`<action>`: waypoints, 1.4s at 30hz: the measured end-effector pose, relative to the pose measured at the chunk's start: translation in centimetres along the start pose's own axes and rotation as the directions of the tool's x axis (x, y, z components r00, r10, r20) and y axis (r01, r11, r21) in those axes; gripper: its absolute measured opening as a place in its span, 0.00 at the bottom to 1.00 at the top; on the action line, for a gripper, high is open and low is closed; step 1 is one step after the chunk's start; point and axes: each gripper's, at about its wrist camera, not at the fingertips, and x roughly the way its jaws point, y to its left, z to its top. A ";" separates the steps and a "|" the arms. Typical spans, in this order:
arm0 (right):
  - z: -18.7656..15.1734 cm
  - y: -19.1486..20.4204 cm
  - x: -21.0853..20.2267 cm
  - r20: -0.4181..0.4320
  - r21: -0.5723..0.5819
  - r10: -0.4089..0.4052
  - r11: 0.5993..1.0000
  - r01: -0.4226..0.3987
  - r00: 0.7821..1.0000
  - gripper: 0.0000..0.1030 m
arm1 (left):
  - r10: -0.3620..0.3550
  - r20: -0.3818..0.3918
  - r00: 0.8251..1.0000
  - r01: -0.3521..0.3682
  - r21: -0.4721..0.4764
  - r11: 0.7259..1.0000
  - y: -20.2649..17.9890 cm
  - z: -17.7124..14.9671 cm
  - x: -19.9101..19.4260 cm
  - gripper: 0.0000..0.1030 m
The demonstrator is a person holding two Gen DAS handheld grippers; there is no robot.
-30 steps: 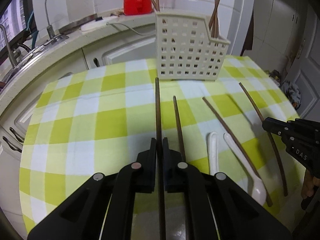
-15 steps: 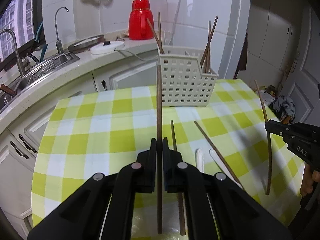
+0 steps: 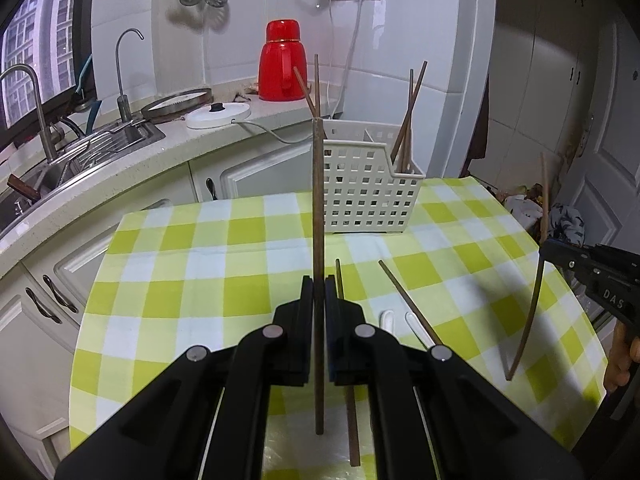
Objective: Organize utensils
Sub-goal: 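Lift both held chopsticks upright and carry them toward the white basket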
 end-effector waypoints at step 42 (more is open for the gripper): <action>20.1 0.9 2.8 0.198 0.007 0.016 1.000 -0.017 0.980 0.07 | -0.132 0.166 0.977 0.111 0.129 0.985 -3.4 21.1 0.2 0.05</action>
